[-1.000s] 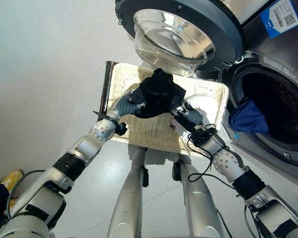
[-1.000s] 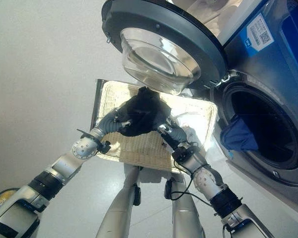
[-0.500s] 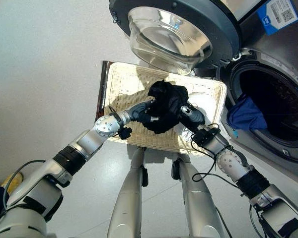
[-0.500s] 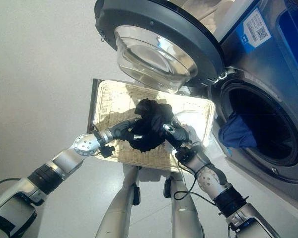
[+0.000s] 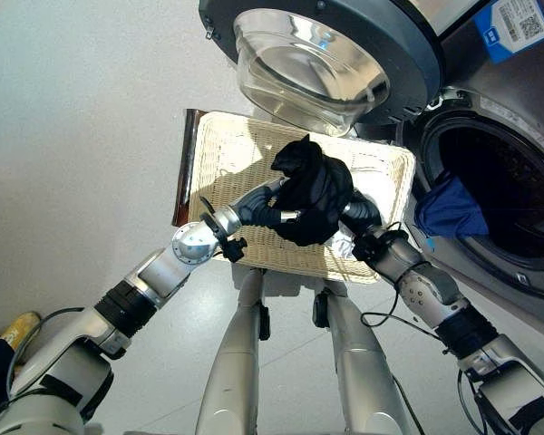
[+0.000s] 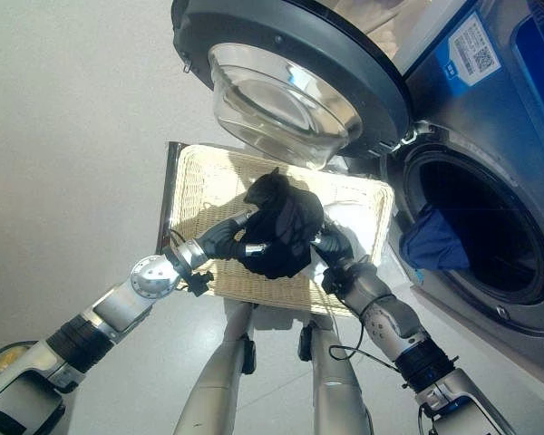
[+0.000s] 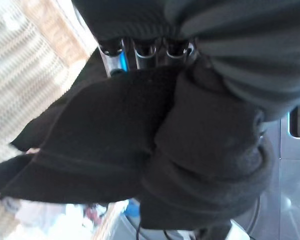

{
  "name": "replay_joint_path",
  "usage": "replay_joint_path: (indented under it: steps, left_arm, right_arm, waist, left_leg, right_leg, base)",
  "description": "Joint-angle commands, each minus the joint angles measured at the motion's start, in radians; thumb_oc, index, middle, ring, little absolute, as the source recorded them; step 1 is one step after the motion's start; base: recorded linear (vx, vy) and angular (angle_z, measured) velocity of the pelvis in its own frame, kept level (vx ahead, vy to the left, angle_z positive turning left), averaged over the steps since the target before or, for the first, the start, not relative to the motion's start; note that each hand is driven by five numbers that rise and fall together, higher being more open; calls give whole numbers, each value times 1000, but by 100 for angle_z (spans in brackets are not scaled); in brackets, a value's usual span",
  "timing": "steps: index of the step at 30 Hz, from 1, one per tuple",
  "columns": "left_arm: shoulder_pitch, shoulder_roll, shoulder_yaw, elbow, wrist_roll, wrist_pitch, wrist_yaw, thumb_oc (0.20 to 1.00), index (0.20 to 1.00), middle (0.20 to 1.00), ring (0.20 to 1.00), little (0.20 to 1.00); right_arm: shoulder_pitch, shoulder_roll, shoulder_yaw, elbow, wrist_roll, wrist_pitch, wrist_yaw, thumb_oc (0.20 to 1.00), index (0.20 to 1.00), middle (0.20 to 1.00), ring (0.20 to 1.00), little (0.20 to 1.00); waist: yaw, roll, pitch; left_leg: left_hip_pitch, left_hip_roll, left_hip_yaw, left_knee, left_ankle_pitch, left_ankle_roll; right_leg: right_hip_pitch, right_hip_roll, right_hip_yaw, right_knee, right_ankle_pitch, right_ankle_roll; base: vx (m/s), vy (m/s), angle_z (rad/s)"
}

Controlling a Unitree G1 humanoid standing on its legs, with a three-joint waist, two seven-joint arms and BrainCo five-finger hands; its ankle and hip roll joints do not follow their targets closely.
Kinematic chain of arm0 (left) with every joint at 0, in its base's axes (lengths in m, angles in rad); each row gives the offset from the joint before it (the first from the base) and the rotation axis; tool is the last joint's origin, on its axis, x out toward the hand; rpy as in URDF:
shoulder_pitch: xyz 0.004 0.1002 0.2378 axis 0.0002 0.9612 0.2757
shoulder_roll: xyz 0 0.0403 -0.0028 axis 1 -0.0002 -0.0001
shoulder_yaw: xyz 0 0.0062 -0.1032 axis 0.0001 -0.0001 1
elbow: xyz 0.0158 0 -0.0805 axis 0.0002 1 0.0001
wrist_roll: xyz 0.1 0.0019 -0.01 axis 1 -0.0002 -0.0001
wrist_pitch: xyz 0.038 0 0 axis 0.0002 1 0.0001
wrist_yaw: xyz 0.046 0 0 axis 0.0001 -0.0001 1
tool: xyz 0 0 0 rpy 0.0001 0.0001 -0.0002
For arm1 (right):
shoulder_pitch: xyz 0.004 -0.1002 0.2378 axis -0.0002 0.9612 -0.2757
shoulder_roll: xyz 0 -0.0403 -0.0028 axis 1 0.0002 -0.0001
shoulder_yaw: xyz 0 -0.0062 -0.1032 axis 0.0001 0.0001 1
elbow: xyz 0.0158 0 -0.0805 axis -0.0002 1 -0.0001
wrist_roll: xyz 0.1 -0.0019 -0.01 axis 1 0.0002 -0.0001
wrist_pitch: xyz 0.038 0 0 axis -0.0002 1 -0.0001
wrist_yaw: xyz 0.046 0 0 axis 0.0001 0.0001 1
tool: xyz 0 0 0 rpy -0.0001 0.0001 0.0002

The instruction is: Put the clothes into the washing machine.

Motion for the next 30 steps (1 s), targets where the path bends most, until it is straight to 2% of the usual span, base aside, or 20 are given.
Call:
replay_joint_path:
  steps: [1,2,3,6,8,16,21,24,26,30]
  left_arm:
    - [-26,-40,60,-172,-5,-113,51,200,200,200,200,200]
    - [-28,-35,62,-166,-3,-115,54,200,200,200,200,200]
    - [-36,-23,60,-154,10,-112,72,200,200,200,200,200]
    - [-48,-7,56,-148,2,-105,87,200,200,200,200,200]
    - [-57,-1,47,-134,-11,-106,90,200,200,200,200,200]
    - [-69,-10,24,-119,-76,-65,42,200,200,200,200,200]
    - [-64,-29,7,-109,-125,-30,-1,200,200,200,200,200]
    - [-56,-40,-1,-102,-123,-21,-15,200,200,200,200,200]
    - [-52,-50,-8,-93,-120,-8,-35,200,200,200,200,200]
    - [-46,-53,-9,-91,-122,2,-50,200,200,200,200,200]
  right_arm:
    - [4,-15,44,-42,23,79,199,1000,1000,1000,1000,1000]
    - [3,-23,46,-41,41,91,235,1000,1000,1000,1000,1000]
    - [-6,-37,60,-46,93,128,320,1000,1000,1000,1000,1000]
    - [-19,-57,75,-51,120,144,404,1000,1000,1000,1000,1000]
    - [-26,-69,94,-59,123,129,450,1000,1000,1000,1000,1000]
    - [-23,-35,88,-108,277,74,509,1000,1000,1000,1000,1000]
    - [-5,20,78,-151,363,4,528,1000,1000,1000,1000,1000]
    - [0,42,73,-162,373,-37,517,1000,1000,1000,1000,1000]
    - [5,62,66,-170,387,-87,494,1000,1000,1000,1000,1000]
    - [12,74,52,-169,414,-118,466,1000,1000,1000,1000,1000]
  waist:
    - [-3,13,-11]
    - [-1,11,-11]
    - [2,7,-11]
    - [5,4,-11]
    - [6,3,-11]
    - [5,4,-11]
    - [1,7,-11]
    - [0,9,-11]
    - [-3,12,-11]
    - [-6,15,-11]
  left_leg:
    - [-20,-45,22,17,-2,2]
    - [-19,-44,22,19,-2,1]
    - [-16,-44,19,20,-2,-1]
    - [-14,-46,16,22,-3,-3]
    - [-13,-47,11,23,-3,-3]
    - [-16,-50,8,29,-7,-2]
    - [-19,-51,12,30,-9,0]
    - [-23,-51,13,34,-11,-1]
    - [-24,-52,15,34,-11,0]
    - [-25,-51,17,32,-10,1]
  right_leg:
    - [31,-15,53,-16,40,134]
    - [33,-16,49,-14,39,135]
    - [39,-18,41,-15,38,137]
    - [44,-18,37,-18,38,138]
    - [45,-16,37,-17,36,139]
    - [42,-16,34,-15,36,140]
    - [41,-19,30,-20,39,144]
    - [38,-21,29,-20,41,145]
    - [37,-23,30,-22,43,146]
    - [36,-24,33,-25,47,147]
  base:
    - [3,-63,9]
    - [5,-81,12]
    - [2,-84,11]
    - [-7,-47,5]
    - [-9,-37,3]
    - [-4,-12,0]
    - [0,0,0]
    - [0,0,0]
    - [0,0,0]
    - [0,0,0]
